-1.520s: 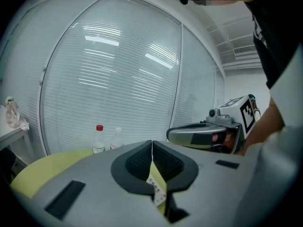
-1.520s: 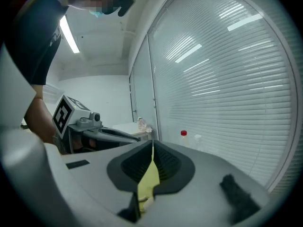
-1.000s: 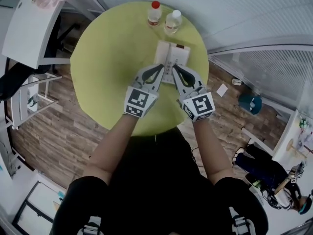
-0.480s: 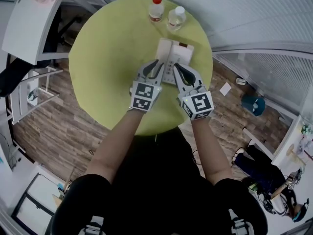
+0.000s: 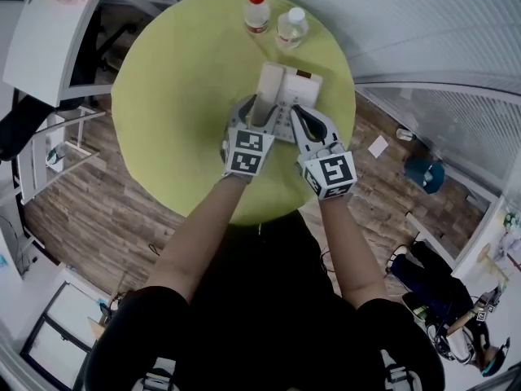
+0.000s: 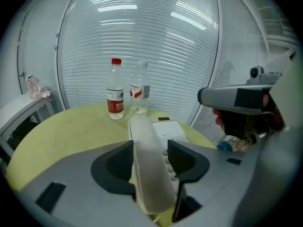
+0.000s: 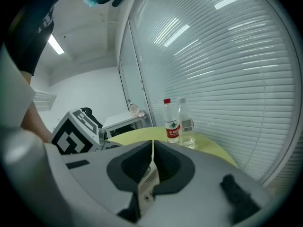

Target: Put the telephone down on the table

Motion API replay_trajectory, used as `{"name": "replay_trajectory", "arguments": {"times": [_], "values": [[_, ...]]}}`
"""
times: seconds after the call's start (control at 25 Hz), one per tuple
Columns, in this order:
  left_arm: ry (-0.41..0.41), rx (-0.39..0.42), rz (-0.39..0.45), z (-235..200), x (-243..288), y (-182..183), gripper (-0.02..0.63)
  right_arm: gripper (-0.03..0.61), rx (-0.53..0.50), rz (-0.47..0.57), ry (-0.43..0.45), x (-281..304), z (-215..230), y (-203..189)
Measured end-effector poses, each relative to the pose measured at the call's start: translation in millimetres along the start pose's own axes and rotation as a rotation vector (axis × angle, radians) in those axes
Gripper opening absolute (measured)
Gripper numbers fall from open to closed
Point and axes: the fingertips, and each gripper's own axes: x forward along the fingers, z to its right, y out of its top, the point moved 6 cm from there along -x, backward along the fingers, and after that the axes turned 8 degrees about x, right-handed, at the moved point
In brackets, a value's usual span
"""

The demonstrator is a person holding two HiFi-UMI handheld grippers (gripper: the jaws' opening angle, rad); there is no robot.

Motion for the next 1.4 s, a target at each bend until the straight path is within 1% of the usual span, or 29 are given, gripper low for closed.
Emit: {"name": "replay_trajectory", "arguments": {"times": [0.2, 0.48, 0.64, 0.76, 0.96, 1.2, 1.4], "values": [[0.028, 0.001, -0.028, 1, 17, -5, 0.242, 0.020, 0.012, -0.005, -0.003, -2, 9, -3], [0.041, -0.060, -0.098, 2, 33, -12, 0.245, 0.020, 0.039, -0.015, 0.004, -5, 18, -11], [0.071, -0.076, -0.120, -1, 39, -16, 0.244, 0.020, 0.051, -0.022, 0.010, -5, 19, -15], [0.084, -0.087, -0.114, 0, 37, -14, 0.235, 0.020, 0.053, -0.025, 0.010, -5, 19, -17], [0.080, -0.121, -0.114, -1, 35, -13, 0.225, 0.020, 0.050, -0.026, 0.015, -7, 17, -17], [0.072, -0.114, -0.112, -3, 26, -10, 0.221, 0.020, 0.044, -0.021, 0.014, -7, 12, -13], [0.069, -0.124, -0.101, -3, 11, -5, 0.221, 0.020, 0.029, -0.015, 0.017, -9, 1, -7]]}}
